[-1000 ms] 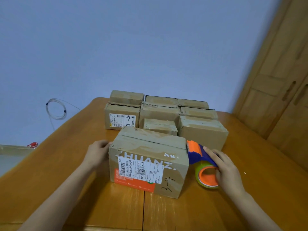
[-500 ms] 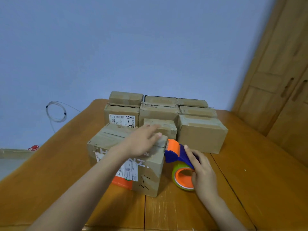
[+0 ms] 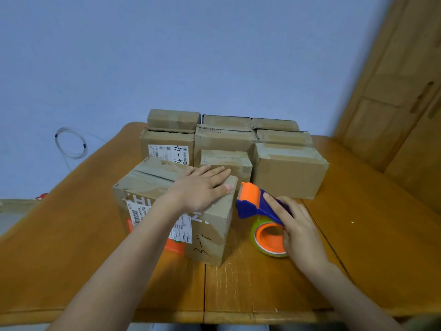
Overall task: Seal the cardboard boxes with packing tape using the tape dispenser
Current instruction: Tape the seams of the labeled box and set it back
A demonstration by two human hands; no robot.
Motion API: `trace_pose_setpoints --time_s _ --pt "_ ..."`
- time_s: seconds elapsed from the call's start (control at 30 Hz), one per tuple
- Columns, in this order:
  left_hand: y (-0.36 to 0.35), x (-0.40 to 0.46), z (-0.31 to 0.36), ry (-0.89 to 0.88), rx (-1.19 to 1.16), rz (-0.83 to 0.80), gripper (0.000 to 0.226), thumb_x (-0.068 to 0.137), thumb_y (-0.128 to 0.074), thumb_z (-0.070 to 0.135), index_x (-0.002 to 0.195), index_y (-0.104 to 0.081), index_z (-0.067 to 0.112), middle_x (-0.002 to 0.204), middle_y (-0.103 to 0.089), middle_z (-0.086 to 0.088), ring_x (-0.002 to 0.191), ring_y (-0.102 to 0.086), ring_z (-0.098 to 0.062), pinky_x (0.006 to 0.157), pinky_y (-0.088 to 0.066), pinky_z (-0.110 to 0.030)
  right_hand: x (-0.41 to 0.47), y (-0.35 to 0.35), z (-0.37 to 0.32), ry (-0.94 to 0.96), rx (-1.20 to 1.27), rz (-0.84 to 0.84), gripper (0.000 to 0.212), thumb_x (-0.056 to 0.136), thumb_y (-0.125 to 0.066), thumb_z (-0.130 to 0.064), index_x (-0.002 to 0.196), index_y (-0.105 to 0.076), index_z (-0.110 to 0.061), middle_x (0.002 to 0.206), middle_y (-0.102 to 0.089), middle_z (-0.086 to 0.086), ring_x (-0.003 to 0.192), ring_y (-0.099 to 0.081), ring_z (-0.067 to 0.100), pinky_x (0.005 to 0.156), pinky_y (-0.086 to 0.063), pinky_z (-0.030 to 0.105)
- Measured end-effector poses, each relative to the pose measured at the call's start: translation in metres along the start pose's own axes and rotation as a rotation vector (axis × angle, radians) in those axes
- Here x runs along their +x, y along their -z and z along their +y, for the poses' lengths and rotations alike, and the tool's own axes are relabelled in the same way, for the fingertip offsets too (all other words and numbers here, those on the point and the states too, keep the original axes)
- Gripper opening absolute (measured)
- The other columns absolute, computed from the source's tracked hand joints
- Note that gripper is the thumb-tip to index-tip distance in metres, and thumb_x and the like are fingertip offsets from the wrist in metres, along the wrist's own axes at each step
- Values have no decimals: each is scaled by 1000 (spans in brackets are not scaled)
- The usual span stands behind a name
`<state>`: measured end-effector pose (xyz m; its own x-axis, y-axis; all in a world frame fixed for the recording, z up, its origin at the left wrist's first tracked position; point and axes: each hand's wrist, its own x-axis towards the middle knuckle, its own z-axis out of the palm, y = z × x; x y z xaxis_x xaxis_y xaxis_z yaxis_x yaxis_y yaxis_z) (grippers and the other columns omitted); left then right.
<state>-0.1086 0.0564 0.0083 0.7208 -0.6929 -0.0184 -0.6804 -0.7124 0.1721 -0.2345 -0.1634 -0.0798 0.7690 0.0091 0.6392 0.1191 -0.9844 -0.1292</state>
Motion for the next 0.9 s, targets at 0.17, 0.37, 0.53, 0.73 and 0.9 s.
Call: trace_pose_setpoints --time_s 0.17,0.37,0.53,0.73,0.9 --pt "-1 2 -2 -1 -7 -15 57 99 -14 55 152 -2 37 160 0 15 148 6 -10 119 5 -40 -1 4 4 39 -66 11 98 57 -78 17 141 -43 -20 120 -57 15 103 -42 21 68 -52 36" --pt "-1 2 -4 1 -20 -12 57 99 -16 55 152 -3 37 160 -1 16 148 6 -9 120 4 -42 -26 13 11 99 -201 -52 108 43 -92 3 136 -43 -19 112 -62 19 93 -62 34 60 -56 39" --pt "-2 1 -3 -5 -15 0 57 98 -16 56 152 -4 38 160 -3 16 148 5 -9 120 2 -42 -5 15 4 169 -282 -102 108 45 -91 2 137 -41 -24 112 -63 16 89 -63 34 62 -54 41" --pt "-1 -1 1 2 -28 8 56 100 -16 54 152 -5 37 160 -4 16 148 5 -9 120 4 -38 14 27 2 255 -404 -149 104 38 -97 -16 132 -55 -25 104 -65 11 81 -64 27 60 -54 35" --pt "1 0 5 18 -37 3 56 100 -17 53 152 -6 36 160 -5 16 148 5 -9 119 3 -37 35 38 1 327 -436 -198 85 56 -91 -17 133 -54 -28 101 -63 10 78 -59 29 58 -50 37"
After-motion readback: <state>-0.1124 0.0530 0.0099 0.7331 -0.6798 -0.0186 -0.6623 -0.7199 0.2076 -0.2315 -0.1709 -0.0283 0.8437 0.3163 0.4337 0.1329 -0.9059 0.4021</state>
